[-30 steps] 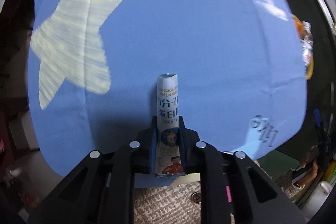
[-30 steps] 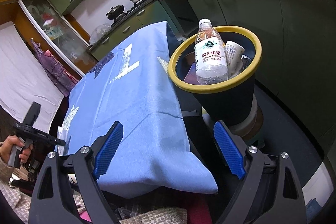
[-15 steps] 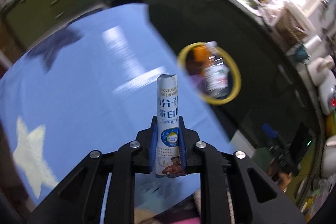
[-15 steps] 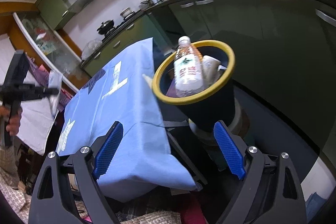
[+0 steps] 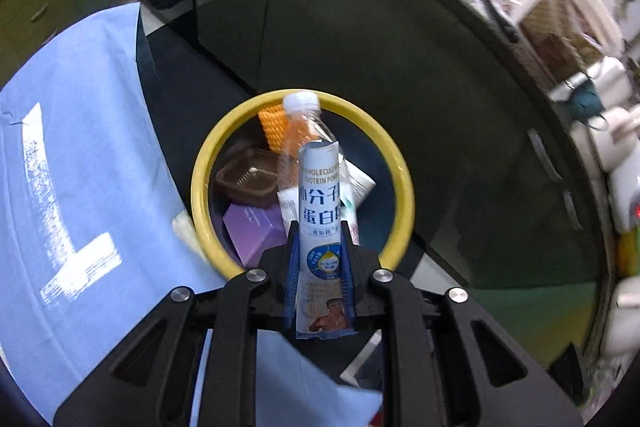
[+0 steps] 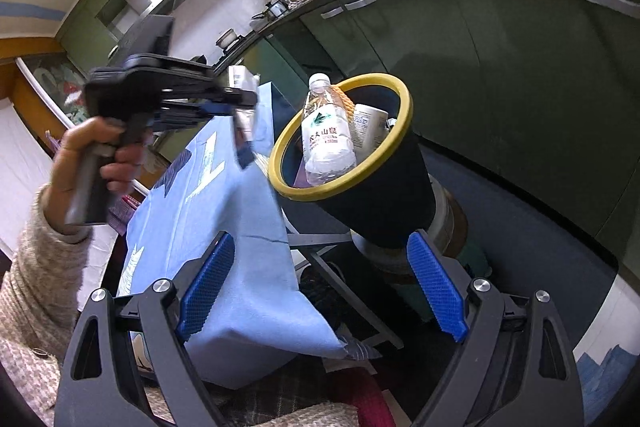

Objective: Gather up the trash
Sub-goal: 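Carry the milk carton over the bin and open the left gripper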

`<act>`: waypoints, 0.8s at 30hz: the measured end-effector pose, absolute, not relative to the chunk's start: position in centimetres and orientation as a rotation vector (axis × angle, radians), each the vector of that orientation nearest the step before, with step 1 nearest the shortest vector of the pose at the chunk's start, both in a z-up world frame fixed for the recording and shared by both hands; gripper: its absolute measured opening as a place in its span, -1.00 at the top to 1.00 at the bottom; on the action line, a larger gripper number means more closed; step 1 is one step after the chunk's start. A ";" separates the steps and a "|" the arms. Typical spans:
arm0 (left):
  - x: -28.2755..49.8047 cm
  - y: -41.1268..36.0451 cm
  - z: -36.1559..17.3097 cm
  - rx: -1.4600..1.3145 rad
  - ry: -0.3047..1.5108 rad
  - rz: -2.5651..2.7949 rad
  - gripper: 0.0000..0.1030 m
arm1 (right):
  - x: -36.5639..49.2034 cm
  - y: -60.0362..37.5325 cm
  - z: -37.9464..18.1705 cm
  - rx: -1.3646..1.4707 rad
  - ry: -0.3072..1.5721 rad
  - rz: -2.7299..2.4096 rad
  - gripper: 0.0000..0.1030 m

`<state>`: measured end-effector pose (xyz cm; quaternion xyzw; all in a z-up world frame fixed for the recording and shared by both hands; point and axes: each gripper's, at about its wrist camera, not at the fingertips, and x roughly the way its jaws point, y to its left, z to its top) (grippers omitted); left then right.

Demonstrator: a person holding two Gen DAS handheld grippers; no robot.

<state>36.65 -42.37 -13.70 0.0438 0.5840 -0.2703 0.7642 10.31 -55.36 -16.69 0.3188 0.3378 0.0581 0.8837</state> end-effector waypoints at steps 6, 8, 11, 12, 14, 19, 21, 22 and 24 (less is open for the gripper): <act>38.4 -43.1 -15.6 0.171 1.212 -0.511 0.65 | 10.8 -55.7 -18.1 0.694 0.720 0.136 -0.69; 38.9 -43.2 -16.5 0.183 1.222 -0.497 0.65 | 10.9 -55.7 -18.3 0.700 0.722 0.141 -0.69; 39.5 -43.4 -18.1 0.184 1.249 -0.478 0.65 | 10.7 -55.6 -18.2 0.704 0.719 0.151 -0.69; 39.6 -43.4 -18.6 0.182 1.258 -0.472 0.65 | 10.7 -55.7 -18.2 0.705 0.718 0.150 -0.69; 39.9 -43.4 -19.2 0.171 1.266 -0.461 0.65 | 10.5 -55.9 -18.2 0.710 0.714 0.146 -0.69; 40.5 -43.0 -19.6 0.172 1.241 -0.442 0.61 | 10.4 -56.1 -18.3 0.722 0.711 0.146 -0.69; 40.3 -42.9 -19.8 0.176 1.241 -0.443 0.54 | 10.5 -55.9 -18.2 0.721 0.711 0.154 -0.69; 40.3 -42.9 -19.9 0.177 1.246 -0.445 0.53 | 10.4 -55.9 -18.1 0.719 0.711 0.156 -0.69; 40.2 -42.9 -20.2 0.181 1.259 -0.441 0.37 | 10.5 -55.7 -18.0 0.716 0.709 0.159 -0.69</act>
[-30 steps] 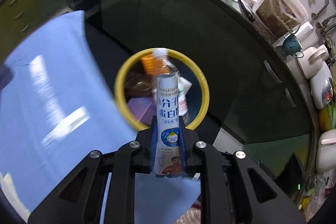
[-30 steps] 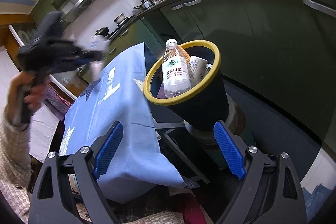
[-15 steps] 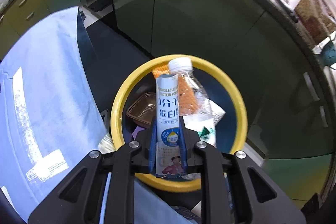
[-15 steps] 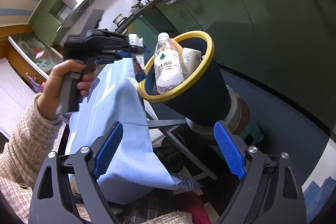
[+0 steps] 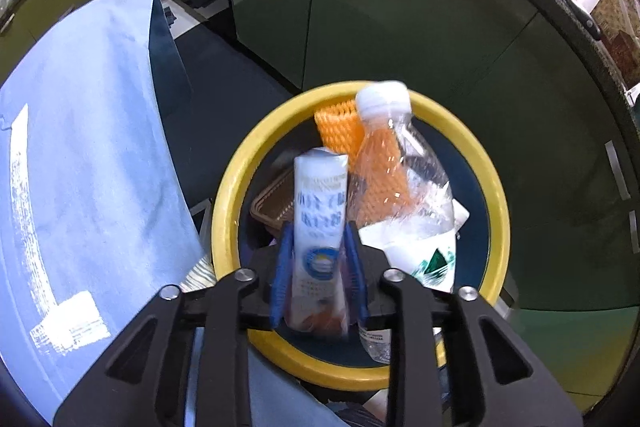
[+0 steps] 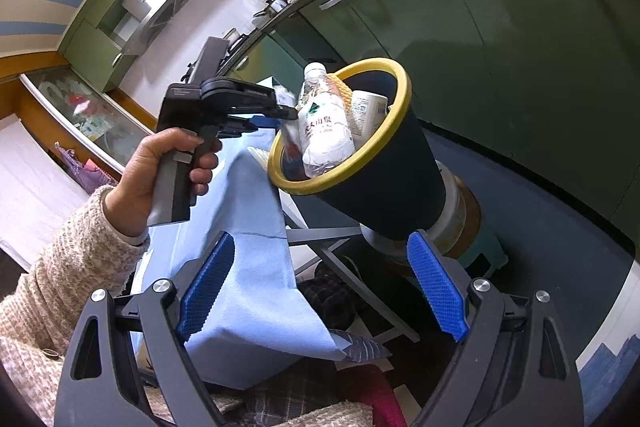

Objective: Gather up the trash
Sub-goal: 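Carry the milk carton over the bin and open the left gripper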

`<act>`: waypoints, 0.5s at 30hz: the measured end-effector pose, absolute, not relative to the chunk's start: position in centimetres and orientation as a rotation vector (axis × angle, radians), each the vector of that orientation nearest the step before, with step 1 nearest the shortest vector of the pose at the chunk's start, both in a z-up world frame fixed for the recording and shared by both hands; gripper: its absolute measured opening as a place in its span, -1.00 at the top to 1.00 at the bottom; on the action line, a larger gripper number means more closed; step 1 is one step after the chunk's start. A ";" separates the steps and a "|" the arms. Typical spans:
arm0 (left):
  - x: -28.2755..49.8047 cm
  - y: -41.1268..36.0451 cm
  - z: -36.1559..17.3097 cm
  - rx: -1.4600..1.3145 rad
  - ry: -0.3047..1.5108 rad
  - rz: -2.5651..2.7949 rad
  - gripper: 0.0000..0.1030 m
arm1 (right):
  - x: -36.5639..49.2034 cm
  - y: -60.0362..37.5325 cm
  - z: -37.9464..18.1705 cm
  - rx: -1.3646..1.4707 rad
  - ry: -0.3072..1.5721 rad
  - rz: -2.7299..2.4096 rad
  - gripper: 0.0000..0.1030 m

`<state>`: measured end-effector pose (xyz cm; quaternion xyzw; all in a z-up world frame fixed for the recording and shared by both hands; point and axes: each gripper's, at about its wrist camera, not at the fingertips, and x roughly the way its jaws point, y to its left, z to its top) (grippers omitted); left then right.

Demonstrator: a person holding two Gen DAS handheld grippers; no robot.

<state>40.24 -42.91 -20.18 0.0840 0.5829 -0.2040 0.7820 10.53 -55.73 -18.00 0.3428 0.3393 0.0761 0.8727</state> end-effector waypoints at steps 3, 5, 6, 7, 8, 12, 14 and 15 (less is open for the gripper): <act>40.1 -42.7 -20.4 0.180 1.266 -0.436 0.15 | 10.5 -55.6 -17.8 0.714 0.708 0.155 -0.69; 40.1 -42.5 -20.2 0.172 1.271 -0.442 0.11 | 10.3 -55.4 -17.6 0.712 0.704 0.154 -0.69; 39.7 -42.3 -20.0 0.167 1.268 -0.447 0.10 | 10.3 -55.4 -17.5 0.711 0.702 0.153 -0.69; 39.4 -42.1 -19.5 0.160 1.257 -0.458 0.06 | 10.2 -55.4 -17.6 0.710 0.700 0.153 -0.69; 39.0 -41.9 -19.0 0.162 1.242 -0.469 -0.01 | 10.2 -55.3 -17.5 0.708 0.698 0.155 -0.69; 36.9 -40.7 -16.8 0.162 1.171 -0.510 -0.16 | 10.2 -55.1 -17.2 0.695 0.696 0.161 -0.69; 35.5 -39.6 -15.2 0.144 1.125 -0.540 -0.28 | 10.2 -54.7 -16.9 0.683 0.695 0.168 -0.69; 35.0 -38.9 -14.7 0.136 1.105 -0.554 -0.40 | 10.3 -54.5 -16.7 0.679 0.696 0.171 -0.69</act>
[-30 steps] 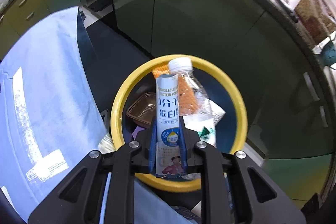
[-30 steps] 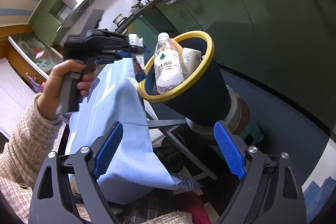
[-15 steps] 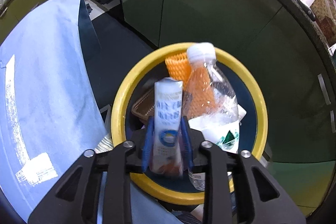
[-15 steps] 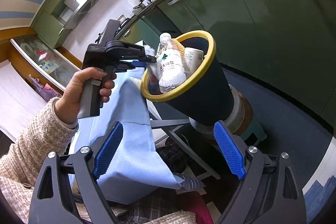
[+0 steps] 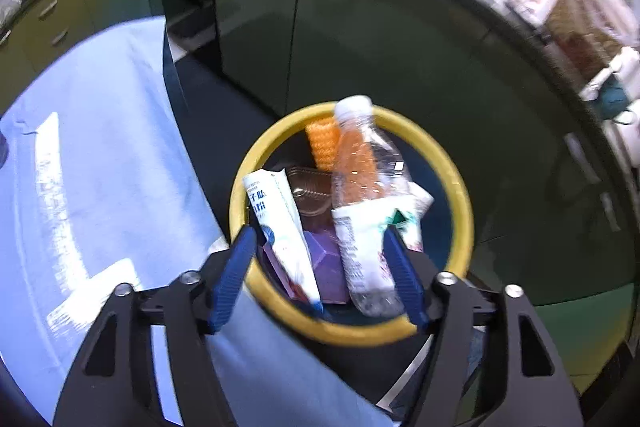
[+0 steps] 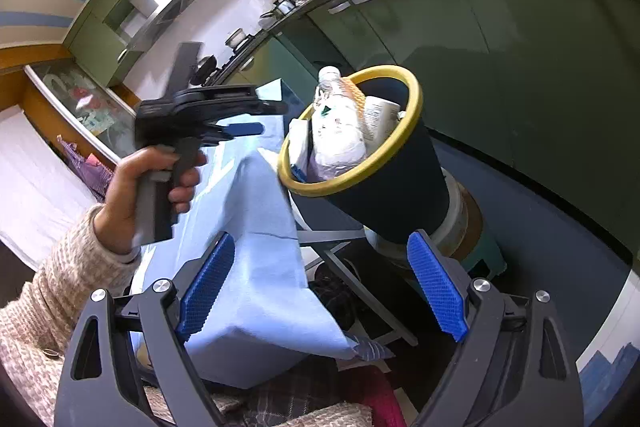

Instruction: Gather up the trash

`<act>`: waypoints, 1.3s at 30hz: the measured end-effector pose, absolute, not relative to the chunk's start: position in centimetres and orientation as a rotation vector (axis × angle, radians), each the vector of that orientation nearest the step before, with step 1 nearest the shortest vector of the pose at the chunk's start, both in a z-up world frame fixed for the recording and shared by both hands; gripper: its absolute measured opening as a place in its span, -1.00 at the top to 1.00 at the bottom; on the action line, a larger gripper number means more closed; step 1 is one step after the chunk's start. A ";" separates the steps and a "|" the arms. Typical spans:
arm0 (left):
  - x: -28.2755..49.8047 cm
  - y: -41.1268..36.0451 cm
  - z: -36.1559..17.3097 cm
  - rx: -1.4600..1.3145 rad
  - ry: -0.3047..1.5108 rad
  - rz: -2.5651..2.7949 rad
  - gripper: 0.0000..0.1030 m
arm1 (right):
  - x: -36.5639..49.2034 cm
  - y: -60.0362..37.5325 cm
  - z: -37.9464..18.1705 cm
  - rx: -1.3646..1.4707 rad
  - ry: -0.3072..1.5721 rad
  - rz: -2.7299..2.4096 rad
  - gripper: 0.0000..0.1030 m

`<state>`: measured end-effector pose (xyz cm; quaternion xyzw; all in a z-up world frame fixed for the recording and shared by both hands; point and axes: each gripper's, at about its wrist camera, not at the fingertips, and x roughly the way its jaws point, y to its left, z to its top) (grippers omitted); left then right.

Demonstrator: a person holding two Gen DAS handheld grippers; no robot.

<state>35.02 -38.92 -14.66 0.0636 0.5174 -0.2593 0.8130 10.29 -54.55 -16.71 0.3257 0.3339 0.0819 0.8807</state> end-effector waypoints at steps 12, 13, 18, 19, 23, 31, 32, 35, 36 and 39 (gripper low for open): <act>23.3 -22.6 -4.2 0.133 0.597 -0.482 -0.87 | 11.3 -50.6 -13.2 0.527 0.684 0.171 -0.74; 21.9 -20.8 -3.7 0.129 0.573 -0.464 -0.87 | 11.3 -50.2 -12.7 0.508 0.681 0.167 -0.74; 16.8 -14.8 -2.3 0.117 0.491 -0.391 -0.87 | 10.7 -47.4 -10.2 0.406 0.664 0.148 -0.75; 15.6 -13.8 -1.9 0.118 0.470 -0.368 -0.87 | 10.3 -46.7 -9.5 0.377 0.660 0.141 -0.76; 11.3 -10.3 -0.8 0.116 0.403 -0.281 -0.87 | 8.4 -43.8 -7.0 0.272 0.631 0.139 -0.84; 4.7 -3.7 0.3 0.044 0.379 -0.090 -0.87 | 4.4 -39.1 -3.1 0.097 0.505 0.111 -0.91; 4.1 -3.0 0.2 0.032 0.386 -0.076 -0.87 | 4.1 -38.6 -2.9 0.083 0.491 0.111 -0.91; 2.7 -0.9 -0.1 0.002 0.402 -0.033 -0.87 | 3.5 -37.7 -2.5 0.054 0.460 0.117 -0.91; 2.2 -0.3 -0.2 -0.006 0.405 -0.014 -0.87 | 3.3 -37.4 -2.5 0.047 0.452 0.123 -0.91; 1.0 1.5 -0.3 -0.046 0.407 0.022 -0.87 | 3.0 -36.9 -2.5 0.039 0.443 0.134 -0.91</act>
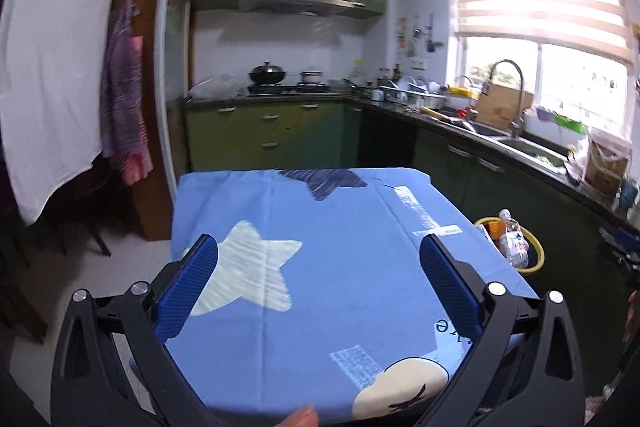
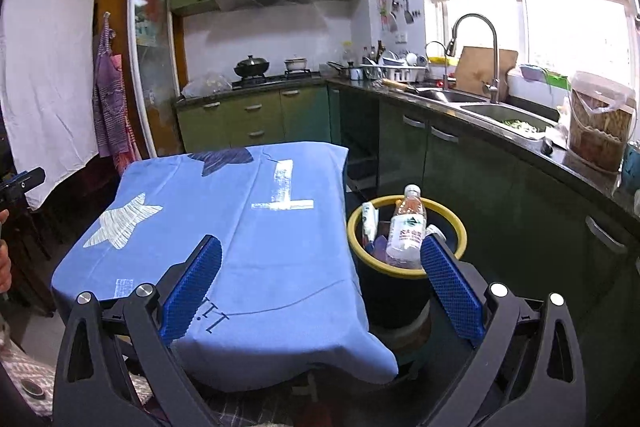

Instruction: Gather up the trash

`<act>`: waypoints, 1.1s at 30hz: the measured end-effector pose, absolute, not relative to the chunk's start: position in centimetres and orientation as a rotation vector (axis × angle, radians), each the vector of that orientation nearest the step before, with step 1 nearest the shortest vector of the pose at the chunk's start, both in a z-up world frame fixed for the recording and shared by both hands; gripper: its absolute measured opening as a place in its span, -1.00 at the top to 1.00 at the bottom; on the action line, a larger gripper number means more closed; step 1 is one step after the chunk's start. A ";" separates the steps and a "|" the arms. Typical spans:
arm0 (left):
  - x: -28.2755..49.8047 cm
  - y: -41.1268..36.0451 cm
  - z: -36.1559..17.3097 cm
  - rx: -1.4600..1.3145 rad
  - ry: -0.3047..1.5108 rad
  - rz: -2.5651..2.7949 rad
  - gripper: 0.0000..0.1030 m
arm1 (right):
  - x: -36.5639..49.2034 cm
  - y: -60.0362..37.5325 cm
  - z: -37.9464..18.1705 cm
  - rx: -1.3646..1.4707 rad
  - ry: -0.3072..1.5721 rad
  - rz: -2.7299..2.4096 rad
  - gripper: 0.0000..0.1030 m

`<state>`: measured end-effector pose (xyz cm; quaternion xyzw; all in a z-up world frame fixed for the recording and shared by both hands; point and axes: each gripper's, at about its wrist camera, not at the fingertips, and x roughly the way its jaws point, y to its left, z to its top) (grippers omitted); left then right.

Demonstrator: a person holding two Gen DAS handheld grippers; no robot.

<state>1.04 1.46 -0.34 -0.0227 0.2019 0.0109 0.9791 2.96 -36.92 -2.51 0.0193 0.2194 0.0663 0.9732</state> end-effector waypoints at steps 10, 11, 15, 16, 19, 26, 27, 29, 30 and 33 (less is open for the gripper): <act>0.4 2.0 -0.1 -0.040 0.398 0.040 -0.87 | 3.3 -36.5 -2.7 0.045 0.449 0.163 -0.91; 0.4 1.9 -0.1 -0.038 0.400 0.037 -0.87 | 3.3 -36.6 -2.7 0.046 0.450 0.165 -0.91; 0.4 1.6 -0.1 -0.027 0.403 0.031 -0.87 | 3.6 -36.7 -2.7 0.046 0.454 0.173 -0.91; 0.4 1.6 -0.1 -0.024 0.403 0.028 -0.87 | 3.6 -36.7 -2.8 0.046 0.454 0.173 -0.91; 0.3 1.5 -0.1 -0.022 0.400 0.026 -0.87 | 3.6 -36.8 -2.8 0.047 0.455 0.174 -0.91; 0.2 1.4 -0.2 -0.022 0.406 0.018 -0.87 | 3.6 -36.8 -2.8 0.050 0.454 0.175 -0.91; 0.2 1.4 -0.2 -0.021 0.406 0.017 -0.87 | 3.6 -36.8 -2.8 0.050 0.454 0.175 -0.91; 0.2 1.3 -0.2 -0.017 0.408 0.016 -0.87 | 3.6 -36.8 -2.9 0.050 0.454 0.175 -0.91; 0.2 1.3 -0.2 -0.016 0.410 0.015 -0.87 | 3.6 -36.9 -2.9 0.051 0.454 0.175 -0.91; 0.4 1.3 -0.3 -0.016 0.416 0.011 -0.87 | 3.6 -36.8 -2.9 0.050 0.455 0.175 -0.91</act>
